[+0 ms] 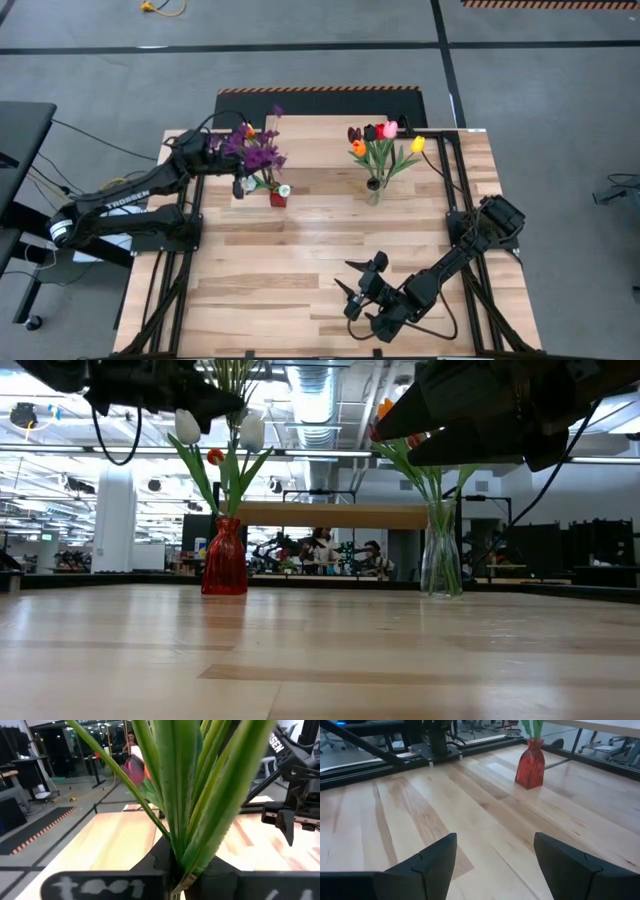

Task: Pick and place flowers into a vace then onto a shelf
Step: Put the purple flowers into the red vase

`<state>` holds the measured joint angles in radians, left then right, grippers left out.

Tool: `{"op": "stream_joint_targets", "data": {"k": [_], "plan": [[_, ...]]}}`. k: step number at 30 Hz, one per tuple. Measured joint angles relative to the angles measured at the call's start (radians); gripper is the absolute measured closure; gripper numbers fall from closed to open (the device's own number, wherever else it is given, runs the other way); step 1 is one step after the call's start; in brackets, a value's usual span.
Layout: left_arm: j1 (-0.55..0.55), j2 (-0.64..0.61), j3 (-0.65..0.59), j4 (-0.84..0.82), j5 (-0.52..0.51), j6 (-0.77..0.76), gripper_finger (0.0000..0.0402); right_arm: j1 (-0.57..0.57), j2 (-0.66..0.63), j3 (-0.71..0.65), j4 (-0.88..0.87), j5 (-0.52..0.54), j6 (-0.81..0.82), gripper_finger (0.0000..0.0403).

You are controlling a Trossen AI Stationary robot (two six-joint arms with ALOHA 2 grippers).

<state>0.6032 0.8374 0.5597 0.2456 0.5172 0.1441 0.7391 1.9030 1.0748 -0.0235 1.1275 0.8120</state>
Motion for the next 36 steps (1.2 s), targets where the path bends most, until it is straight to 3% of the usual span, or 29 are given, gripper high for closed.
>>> {"op": "stream_joint_targets", "data": {"k": [25, 36], "plan": [[0.000, -0.001, -0.055, 0.044, -0.004, -0.032, 0.0390, 0.000, 0.000, 0.000, -0.001, -0.003, 0.000, 0.0143], [-0.050, 0.000, -0.055, 0.076, -0.111, -0.045, 0.0396, -0.002, 0.000, 0.000, 0.000, -0.003, -0.001, 0.0143]]}}
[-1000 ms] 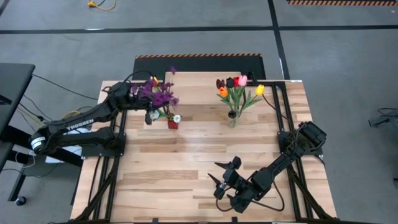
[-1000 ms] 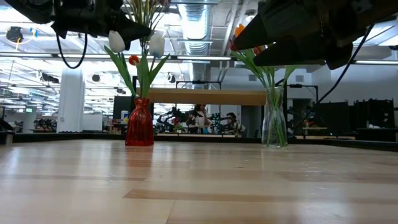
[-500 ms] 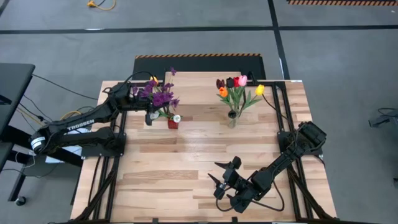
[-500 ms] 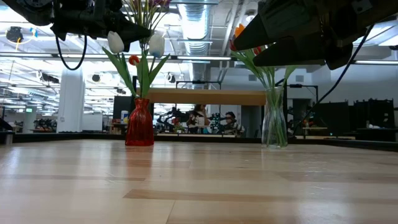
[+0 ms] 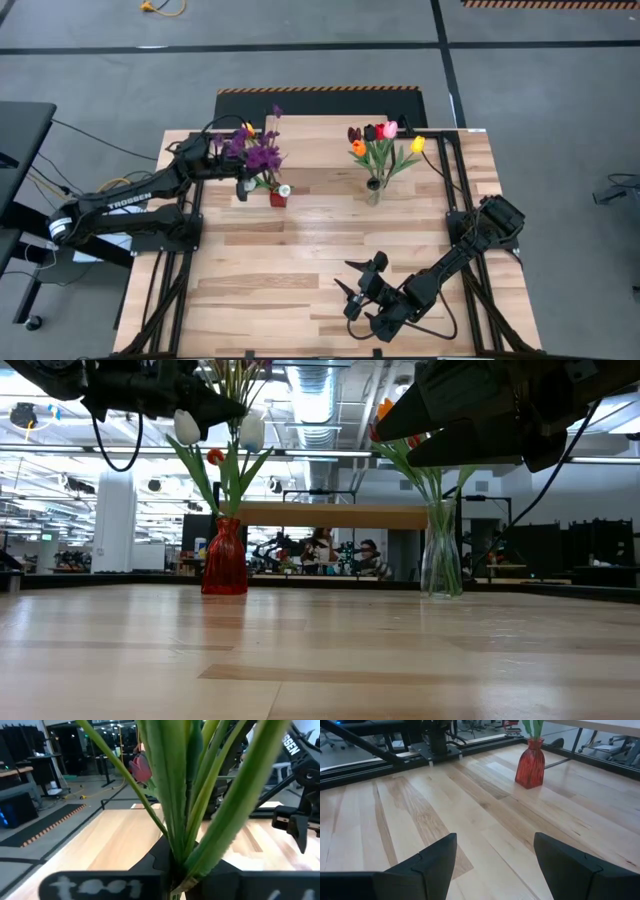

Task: Pick and place flowers into a vace then onto a shelf
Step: Put the purple flowers into the red vase

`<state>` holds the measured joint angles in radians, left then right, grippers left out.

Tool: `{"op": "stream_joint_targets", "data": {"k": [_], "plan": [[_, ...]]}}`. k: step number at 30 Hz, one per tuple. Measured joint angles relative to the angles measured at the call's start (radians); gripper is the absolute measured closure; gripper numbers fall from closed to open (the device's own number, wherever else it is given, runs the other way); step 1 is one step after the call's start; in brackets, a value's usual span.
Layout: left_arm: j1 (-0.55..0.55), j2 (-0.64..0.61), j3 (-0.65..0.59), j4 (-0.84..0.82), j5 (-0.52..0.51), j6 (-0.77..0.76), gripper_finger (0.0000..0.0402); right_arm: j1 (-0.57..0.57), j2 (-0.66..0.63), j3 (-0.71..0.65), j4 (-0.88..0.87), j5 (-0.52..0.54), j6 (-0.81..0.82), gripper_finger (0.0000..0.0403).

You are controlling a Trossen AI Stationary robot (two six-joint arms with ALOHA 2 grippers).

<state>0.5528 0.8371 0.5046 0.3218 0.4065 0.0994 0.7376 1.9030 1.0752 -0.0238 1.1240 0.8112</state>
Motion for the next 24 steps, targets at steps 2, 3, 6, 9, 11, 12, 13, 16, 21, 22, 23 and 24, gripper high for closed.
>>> {"op": "stream_joint_targets", "data": {"k": [2, 3, 6, 9, 11, 12, 13, 16, 21, 22, 23, 24], "plan": [[-0.003, 0.000, 0.000, 0.010, 0.001, 0.008, 0.0395, 0.000, 0.000, 0.000, 0.000, 0.000, 0.000, 0.0143], [-0.003, 0.000, 0.001, 0.008, 0.009, 0.019, 0.0396, 0.000, 0.000, 0.000, 0.000, 0.000, 0.000, 0.0143], [0.005, 0.000, 0.011, -0.005, 0.041, 0.043, 0.0398, 0.000, 0.000, 0.000, 0.000, 0.000, 0.000, 0.0143], [0.033, 0.000, 0.035, -0.029, 0.111, 0.058, 0.0399, 0.000, 0.000, 0.000, 0.000, -0.001, 0.001, 0.0143], [0.052, 0.000, 0.043, -0.067, 0.134, 0.078, 0.0399, 0.000, 0.000, 0.000, 0.000, -0.001, 0.001, 0.0143], [0.062, 0.001, 0.044, -0.076, 0.137, 0.085, 0.0399, 0.000, 0.000, 0.000, 0.000, -0.001, 0.001, 0.0143], [0.071, 0.001, 0.044, -0.078, 0.142, 0.092, 0.0399, 0.000, 0.000, 0.000, 0.000, -0.001, 0.001, 0.0143], [0.109, 0.001, 0.045, -0.076, 0.208, 0.097, 0.0400, 0.000, 0.000, 0.000, 0.001, -0.002, 0.001, 0.0143], [0.165, 0.029, 0.046, -0.065, 0.285, 0.102, 0.0401, 0.000, 0.000, 0.000, 0.001, -0.012, 0.001, 0.0143], [0.174, 0.035, 0.046, -0.063, 0.300, 0.103, 0.0401, 0.000, 0.000, 0.000, 0.001, -0.012, 0.001, 0.0143], [0.182, 0.045, 0.046, -0.056, 0.315, 0.103, 0.0401, 0.000, 0.000, 0.000, 0.002, -0.015, 0.001, 0.0143], [0.187, 0.056, 0.046, -0.047, 0.324, 0.103, 0.0401, 0.000, 0.000, 0.000, 0.002, -0.019, 0.001, 0.0143]]}}
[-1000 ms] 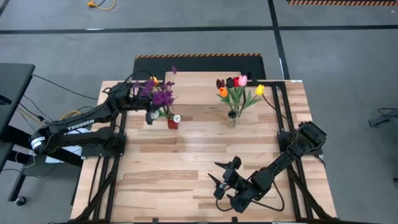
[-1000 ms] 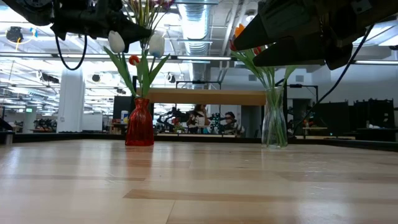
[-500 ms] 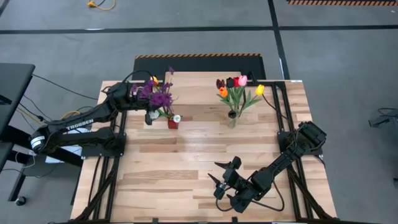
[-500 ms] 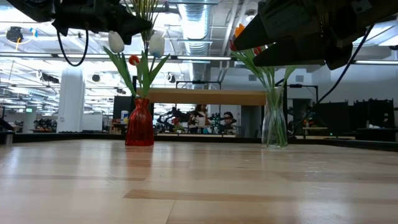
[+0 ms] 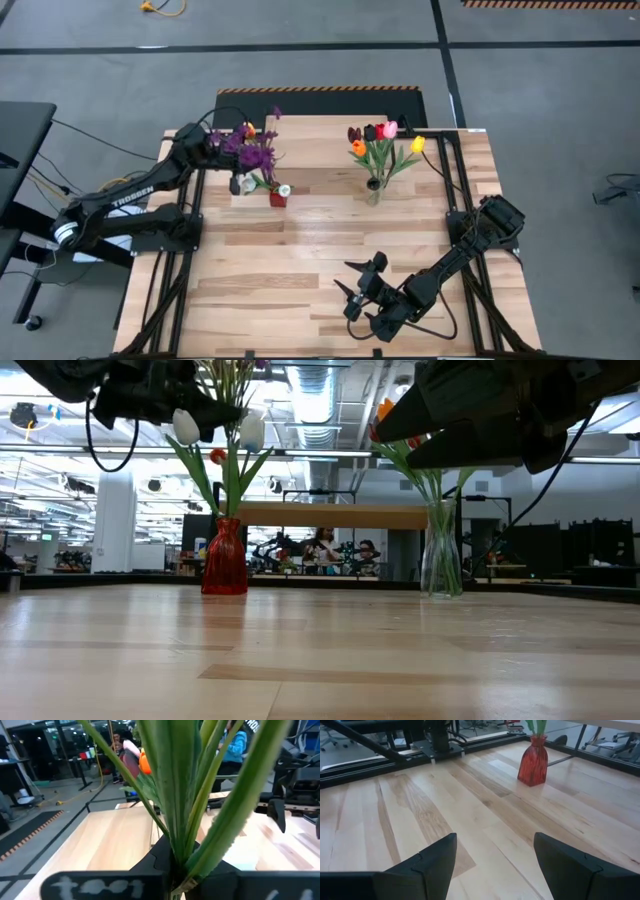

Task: Pick and place flowers into a vace then onto a shelf
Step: Put the purple flowers into the red vase

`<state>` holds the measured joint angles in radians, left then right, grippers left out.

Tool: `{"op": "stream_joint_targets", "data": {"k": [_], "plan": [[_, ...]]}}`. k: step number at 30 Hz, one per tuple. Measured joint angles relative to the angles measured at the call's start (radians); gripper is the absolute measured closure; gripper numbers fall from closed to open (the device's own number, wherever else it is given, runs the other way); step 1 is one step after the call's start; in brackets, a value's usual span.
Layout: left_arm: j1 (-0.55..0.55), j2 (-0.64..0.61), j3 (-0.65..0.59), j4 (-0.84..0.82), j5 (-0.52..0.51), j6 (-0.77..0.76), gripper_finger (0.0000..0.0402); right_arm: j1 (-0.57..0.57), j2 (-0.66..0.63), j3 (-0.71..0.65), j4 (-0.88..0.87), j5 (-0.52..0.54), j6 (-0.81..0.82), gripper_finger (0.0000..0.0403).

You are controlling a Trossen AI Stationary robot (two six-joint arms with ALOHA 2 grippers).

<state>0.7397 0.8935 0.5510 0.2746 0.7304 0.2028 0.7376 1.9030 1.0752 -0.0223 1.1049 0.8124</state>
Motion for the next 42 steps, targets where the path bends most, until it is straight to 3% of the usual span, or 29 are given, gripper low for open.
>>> {"op": "stream_joint_targets", "data": {"k": [13, 20, 29, 42], "plan": [[0.015, 0.034, 0.005, 0.023, 0.048, -0.033, 0.0401, 0.000, 0.000, 0.000, 0.000, -0.006, 0.000, 0.0143], [-0.032, 0.034, 0.044, -0.017, 0.000, -0.090, 0.0401, 0.000, 0.000, 0.000, 0.000, -0.006, 0.000, 0.0143], [-0.188, 0.025, 0.075, -0.066, -0.410, -0.109, 0.0401, 0.000, 0.008, 0.001, 0.003, -0.004, -0.001, 0.0143], [-0.612, -0.038, 0.056, -0.018, -1.198, -0.101, 0.0401, -0.007, 0.036, 0.000, 0.003, -0.009, -0.001, 0.0143]]}}
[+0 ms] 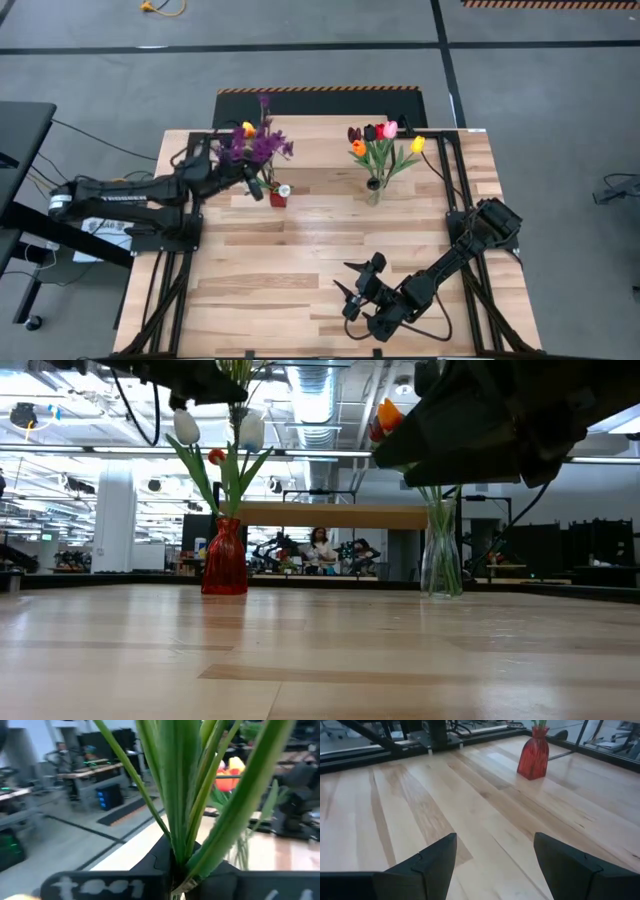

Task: Pick and place flowers into a vace then onto a shelf
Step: Put the purple flowers into the red vase

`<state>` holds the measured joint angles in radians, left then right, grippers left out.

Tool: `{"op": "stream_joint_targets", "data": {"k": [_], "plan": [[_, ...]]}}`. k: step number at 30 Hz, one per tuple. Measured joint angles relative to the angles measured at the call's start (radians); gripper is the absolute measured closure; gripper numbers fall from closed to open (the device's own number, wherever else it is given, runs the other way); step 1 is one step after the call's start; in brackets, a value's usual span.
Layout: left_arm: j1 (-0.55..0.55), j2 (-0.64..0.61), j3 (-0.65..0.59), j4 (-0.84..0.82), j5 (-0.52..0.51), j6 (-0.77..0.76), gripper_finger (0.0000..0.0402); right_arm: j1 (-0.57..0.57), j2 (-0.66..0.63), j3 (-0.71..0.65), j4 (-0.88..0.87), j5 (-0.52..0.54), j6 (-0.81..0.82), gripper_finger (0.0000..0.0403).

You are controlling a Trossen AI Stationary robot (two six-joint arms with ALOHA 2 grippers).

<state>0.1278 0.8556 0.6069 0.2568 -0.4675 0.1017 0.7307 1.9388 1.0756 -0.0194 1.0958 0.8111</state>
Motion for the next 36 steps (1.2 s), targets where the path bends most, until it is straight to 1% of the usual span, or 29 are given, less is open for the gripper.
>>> {"op": "stream_joint_targets", "data": {"k": [5, 7, 10, 13, 16, 21, 27, 32, 36], "plan": [[-0.135, 0.016, -0.032, 0.072, -0.296, 0.032, 0.0401, 0.000, 0.000, 0.000, 0.001, 0.001, -0.005, 0.0143], [-0.173, 0.014, -0.040, 0.121, -0.352, 0.046, 0.0401, 0.000, 0.000, 0.000, -0.002, 0.001, -0.007, 0.0143], [-0.216, 0.015, -0.056, 0.177, -0.409, 0.062, 0.0401, 0.000, 0.000, 0.000, -0.003, 0.001, -0.018, 0.0143], [-0.239, 0.016, -0.063, 0.216, -0.424, 0.070, 0.0401, 0.000, 0.000, 0.000, -0.003, 0.001, -0.025, 0.0143], [-0.241, 0.044, -0.069, 0.210, -0.424, 0.033, 0.0401, 0.000, 0.000, 0.000, -0.004, 0.001, -0.032, 0.0143], [-0.241, 0.126, -0.069, 0.234, -0.431, 0.008, 0.0401, 0.000, 0.000, 0.000, -0.009, 0.002, -0.033, 0.0143], [-0.241, 0.206, -0.069, 0.316, -0.471, 0.036, 0.0401, 0.000, 0.000, 0.000, -0.011, 0.003, -0.033, 0.0143], [-0.241, 0.227, -0.069, 0.315, -0.515, 0.042, 0.0401, 0.000, 0.000, 0.000, -0.012, 0.003, -0.034, 0.0143], [-0.241, 0.226, -0.069, 0.312, -0.525, 0.044, 0.0401, 0.000, 0.000, 0.000, -0.015, 0.003, -0.034, 0.0143]]}}
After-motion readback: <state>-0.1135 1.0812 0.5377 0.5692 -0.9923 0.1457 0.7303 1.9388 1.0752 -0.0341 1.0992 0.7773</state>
